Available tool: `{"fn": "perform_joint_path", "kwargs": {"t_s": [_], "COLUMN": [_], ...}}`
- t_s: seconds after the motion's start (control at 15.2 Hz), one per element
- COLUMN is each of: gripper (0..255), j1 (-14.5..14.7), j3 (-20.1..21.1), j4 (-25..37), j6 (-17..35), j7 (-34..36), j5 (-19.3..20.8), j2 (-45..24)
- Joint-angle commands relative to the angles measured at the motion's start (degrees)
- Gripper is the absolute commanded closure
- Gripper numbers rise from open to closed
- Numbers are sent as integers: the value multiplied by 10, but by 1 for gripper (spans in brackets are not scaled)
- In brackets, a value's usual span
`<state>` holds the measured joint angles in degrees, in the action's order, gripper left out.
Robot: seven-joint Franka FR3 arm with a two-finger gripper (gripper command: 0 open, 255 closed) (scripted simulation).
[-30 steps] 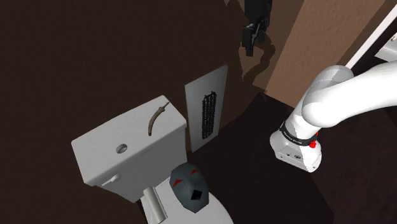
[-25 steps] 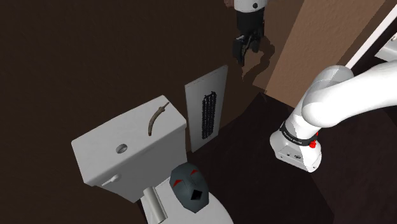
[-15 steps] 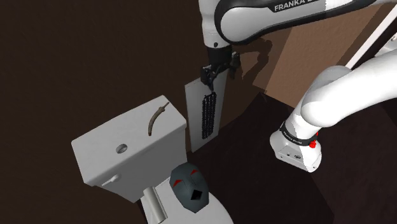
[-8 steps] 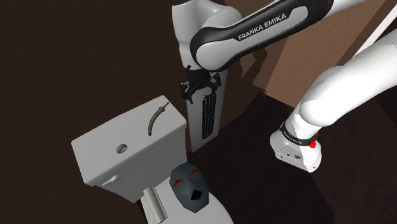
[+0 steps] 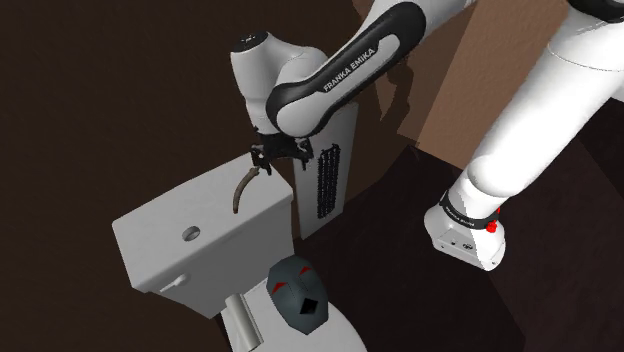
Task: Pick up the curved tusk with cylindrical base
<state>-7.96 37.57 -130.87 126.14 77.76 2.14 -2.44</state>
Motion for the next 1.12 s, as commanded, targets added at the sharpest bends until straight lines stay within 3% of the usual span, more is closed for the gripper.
{"fn": "perform_joint_path", "kwargs": {"t_s": [0.0,0.46,1.06], "gripper": [0,0,0], "j1": [7,75,148], "j3": [-2,-69,-152], "j4": [35,174,374], "j6": [14,28,10], "j7": [75,259,387], "j5": [48,163,209], "j2": [-59,-230,-401]}}
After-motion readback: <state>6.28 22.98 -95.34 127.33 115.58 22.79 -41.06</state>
